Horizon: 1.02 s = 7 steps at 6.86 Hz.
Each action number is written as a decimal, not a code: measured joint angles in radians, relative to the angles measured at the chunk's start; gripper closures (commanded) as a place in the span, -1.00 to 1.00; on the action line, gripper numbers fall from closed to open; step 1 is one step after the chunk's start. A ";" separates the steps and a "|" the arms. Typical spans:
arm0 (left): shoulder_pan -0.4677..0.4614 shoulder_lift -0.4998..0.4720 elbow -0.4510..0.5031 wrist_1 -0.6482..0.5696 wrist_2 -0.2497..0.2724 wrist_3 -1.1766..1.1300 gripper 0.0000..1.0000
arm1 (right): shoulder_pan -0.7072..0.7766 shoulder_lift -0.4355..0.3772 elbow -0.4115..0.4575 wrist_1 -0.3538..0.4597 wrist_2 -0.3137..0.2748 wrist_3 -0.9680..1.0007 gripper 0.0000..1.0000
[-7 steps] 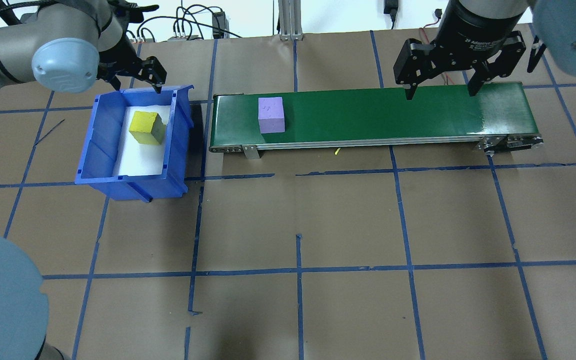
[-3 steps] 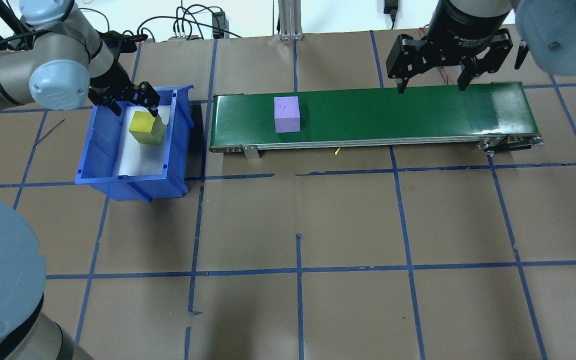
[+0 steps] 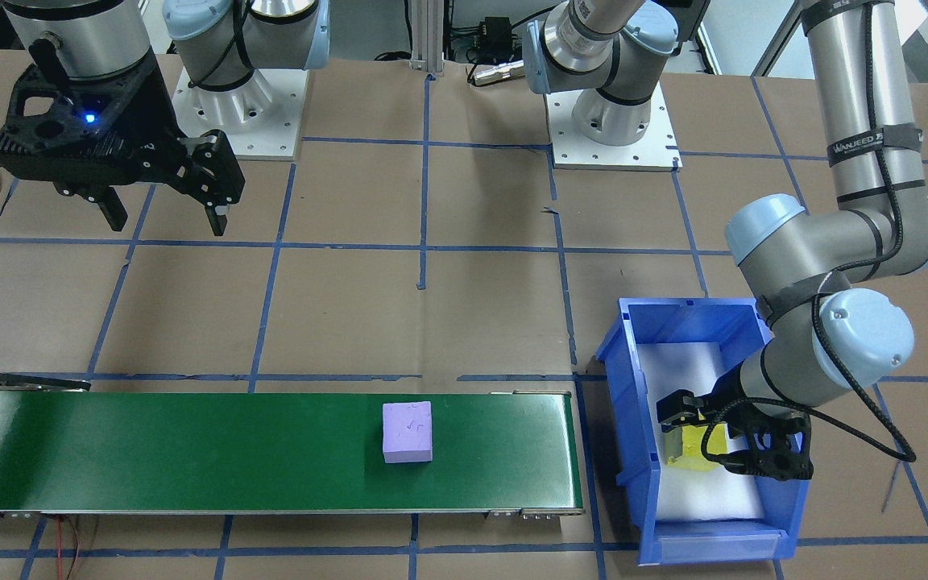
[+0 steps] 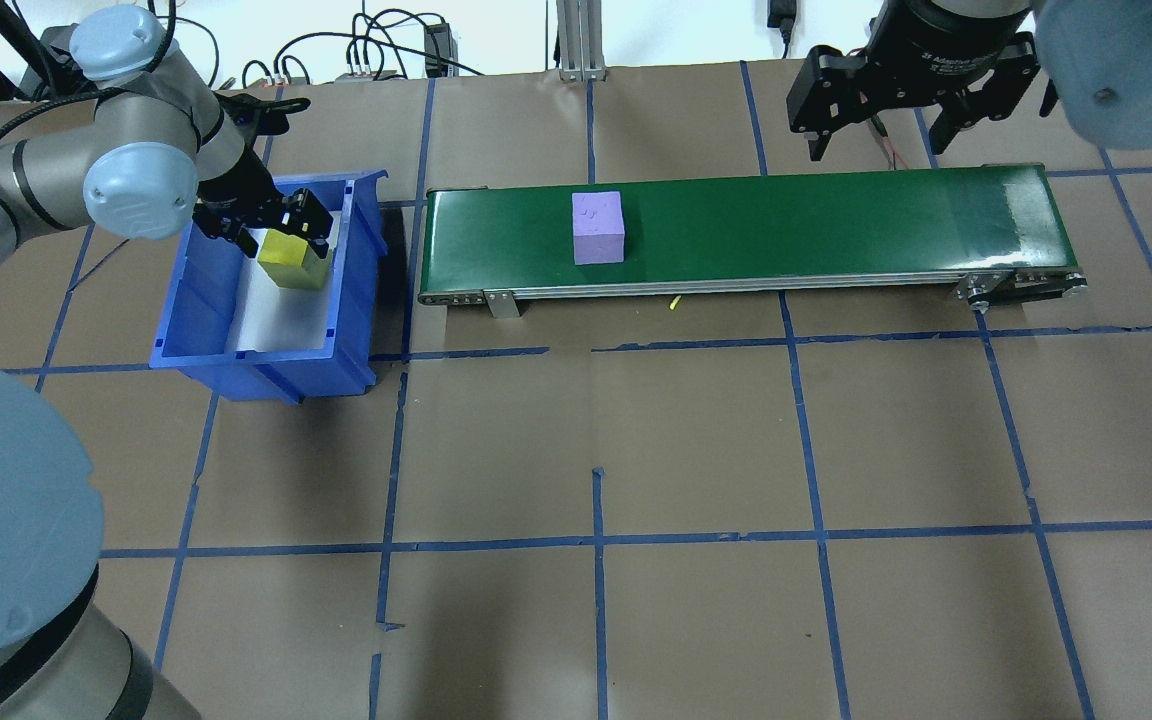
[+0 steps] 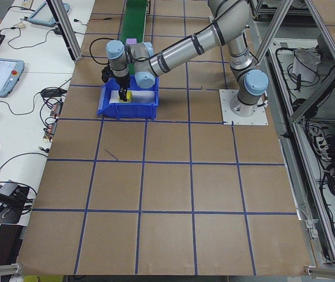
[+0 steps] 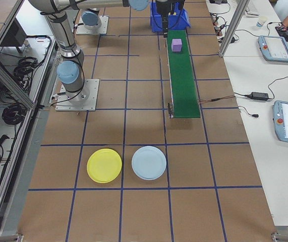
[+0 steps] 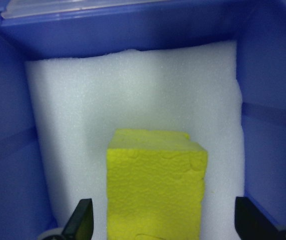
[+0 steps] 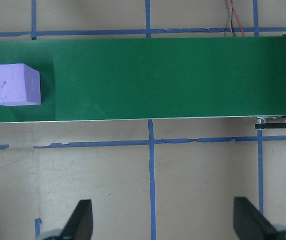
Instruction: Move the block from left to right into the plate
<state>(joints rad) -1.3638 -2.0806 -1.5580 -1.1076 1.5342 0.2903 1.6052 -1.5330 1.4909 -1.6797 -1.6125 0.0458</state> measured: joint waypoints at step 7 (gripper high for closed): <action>-0.003 0.024 0.088 -0.056 0.006 -0.100 0.57 | -0.069 0.140 -0.137 0.035 -0.002 -0.072 -1.00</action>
<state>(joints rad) -1.3672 -2.0566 -1.4697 -1.1634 1.5397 0.1900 1.5361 -1.3926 1.3536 -1.6451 -1.6145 -0.0263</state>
